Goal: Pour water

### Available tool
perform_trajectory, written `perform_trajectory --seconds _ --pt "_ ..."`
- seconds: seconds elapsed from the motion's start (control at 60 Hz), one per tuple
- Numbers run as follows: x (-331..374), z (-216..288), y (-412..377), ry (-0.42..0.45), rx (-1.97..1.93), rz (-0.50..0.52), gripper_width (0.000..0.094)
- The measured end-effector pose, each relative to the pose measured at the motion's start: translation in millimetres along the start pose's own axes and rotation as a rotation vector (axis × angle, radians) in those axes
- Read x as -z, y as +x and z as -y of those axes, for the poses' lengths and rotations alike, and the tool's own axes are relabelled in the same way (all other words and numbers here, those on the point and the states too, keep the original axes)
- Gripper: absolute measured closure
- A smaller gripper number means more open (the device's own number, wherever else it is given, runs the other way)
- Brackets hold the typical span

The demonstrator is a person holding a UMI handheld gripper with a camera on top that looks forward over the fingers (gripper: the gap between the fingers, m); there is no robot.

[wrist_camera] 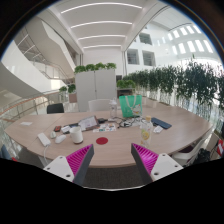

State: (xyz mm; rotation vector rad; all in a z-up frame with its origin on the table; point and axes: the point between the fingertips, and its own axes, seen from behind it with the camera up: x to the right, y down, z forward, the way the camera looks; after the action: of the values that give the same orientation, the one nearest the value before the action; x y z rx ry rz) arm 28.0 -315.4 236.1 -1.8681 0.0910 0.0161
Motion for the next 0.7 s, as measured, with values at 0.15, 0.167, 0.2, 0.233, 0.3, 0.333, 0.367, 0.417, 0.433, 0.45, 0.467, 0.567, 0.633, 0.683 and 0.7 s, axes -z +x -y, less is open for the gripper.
perform_trajectory --seconds 0.15,0.167,0.2,0.233,0.3,0.333,0.367,0.417,0.433,0.45,0.467,0.567,0.633,0.683,0.7 --pt "-94 0 91 0.114 0.051 -0.1 0.011" --pt "-107 -1 99 0.122 0.054 -0.104 0.011" --pt "-130 -1 115 0.141 0.056 -0.109 0.0111" --pt "-154 -3 131 0.159 0.057 -0.116 0.0112" --pt "-200 -13 156 0.164 0.057 -0.118 0.0109" --pt "-221 -19 165 0.157 0.056 -0.115 0.0111" --pt "-239 -26 173 0.141 0.055 -0.112 0.011" --pt "-263 -32 184 0.13 0.051 -0.11 0.0109" --pt "-271 -33 187 0.131 0.05 -0.109 0.0108" --pt "-277 -34 190 0.131 0.047 -0.108 0.011" --pt "-286 -36 191 0.131 0.045 -0.109 0.0107" --pt "-323 -43 202 0.127 0.031 -0.094 0.0121" --pt "-339 -47 202 0.115 0.024 -0.077 0.0405" --pt "-345 -44 206 0.127 0.012 -0.083 0.0416" --pt "-346 -43 208 0.133 0.012 -0.09 0.0422"
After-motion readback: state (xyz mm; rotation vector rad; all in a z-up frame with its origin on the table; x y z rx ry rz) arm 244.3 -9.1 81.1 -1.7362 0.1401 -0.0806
